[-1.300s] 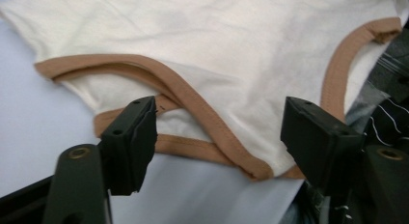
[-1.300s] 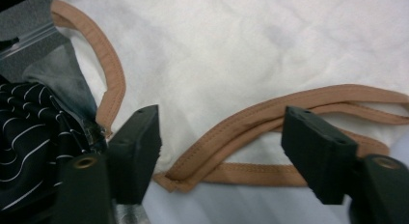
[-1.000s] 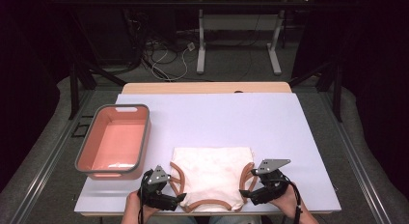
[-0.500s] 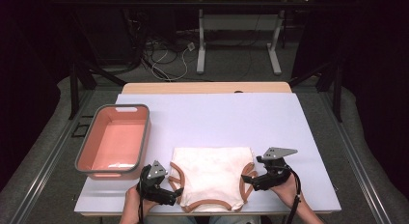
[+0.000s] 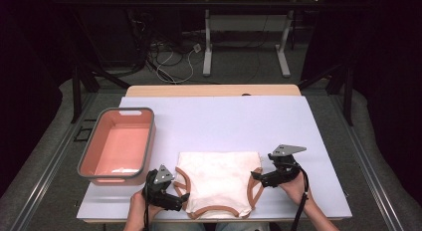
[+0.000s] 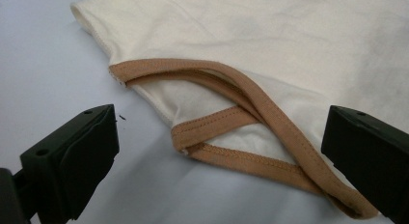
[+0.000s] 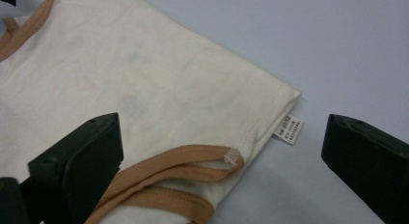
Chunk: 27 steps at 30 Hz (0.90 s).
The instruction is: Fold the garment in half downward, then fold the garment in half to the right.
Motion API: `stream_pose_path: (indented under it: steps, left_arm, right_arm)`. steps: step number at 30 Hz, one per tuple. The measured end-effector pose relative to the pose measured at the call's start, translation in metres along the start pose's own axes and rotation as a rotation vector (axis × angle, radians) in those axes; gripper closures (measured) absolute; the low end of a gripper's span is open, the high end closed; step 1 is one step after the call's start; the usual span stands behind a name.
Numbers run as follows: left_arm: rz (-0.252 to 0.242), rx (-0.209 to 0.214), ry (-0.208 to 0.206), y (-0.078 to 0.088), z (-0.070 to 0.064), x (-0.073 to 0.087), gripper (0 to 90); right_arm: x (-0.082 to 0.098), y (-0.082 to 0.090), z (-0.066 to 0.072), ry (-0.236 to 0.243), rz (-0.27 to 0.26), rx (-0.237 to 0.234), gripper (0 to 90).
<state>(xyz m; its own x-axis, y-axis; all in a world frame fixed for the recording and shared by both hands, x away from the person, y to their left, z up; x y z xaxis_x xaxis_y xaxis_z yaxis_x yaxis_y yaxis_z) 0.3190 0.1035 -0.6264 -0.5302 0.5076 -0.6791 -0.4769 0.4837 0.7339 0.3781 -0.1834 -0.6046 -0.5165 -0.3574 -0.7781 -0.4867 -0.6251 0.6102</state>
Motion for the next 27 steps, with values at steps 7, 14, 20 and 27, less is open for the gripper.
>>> stream_pose_path:
  steps: [7, 14, 20, 27]
  left_arm:
    - [-0.006, -0.007, 0.0, 0.0, 0.001, 0.0, 0.0]
    - [-0.002, -0.026, 0.058, -0.004, 0.009, -0.004, 0.0]
    - [0.003, -0.067, 0.069, -0.008, 0.016, -0.004, 2.1]
    - [-0.004, -0.106, 0.083, -0.006, 0.018, -0.004, 22.5]
  right_arm:
    - [0.0, -0.004, -0.016, -0.015, 0.013, 0.026, 0.9]
    - [-0.01, -0.013, -0.024, -0.024, 0.028, 0.024, 6.8]
    - [-0.009, -0.022, -0.031, -0.026, 0.055, 0.04, 12.8]
    - [-0.009, -0.028, -0.038, -0.028, 0.081, 0.073, 25.2]
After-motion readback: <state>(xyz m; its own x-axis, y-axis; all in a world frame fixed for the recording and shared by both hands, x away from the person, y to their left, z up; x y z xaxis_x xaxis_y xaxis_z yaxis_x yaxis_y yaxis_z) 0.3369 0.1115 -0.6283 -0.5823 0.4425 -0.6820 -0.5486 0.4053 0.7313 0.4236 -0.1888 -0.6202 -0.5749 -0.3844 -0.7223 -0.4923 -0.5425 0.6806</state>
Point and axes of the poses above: each handheld gripper's, and its own axes: y roughly backward along the jaws, x roughly out of its underside, z roughly to its left, the point moved 10 cm from there along -y, roughly forward along the jaws, and after that the axes turned 3 degrees about -x, right-handed, at the moved point
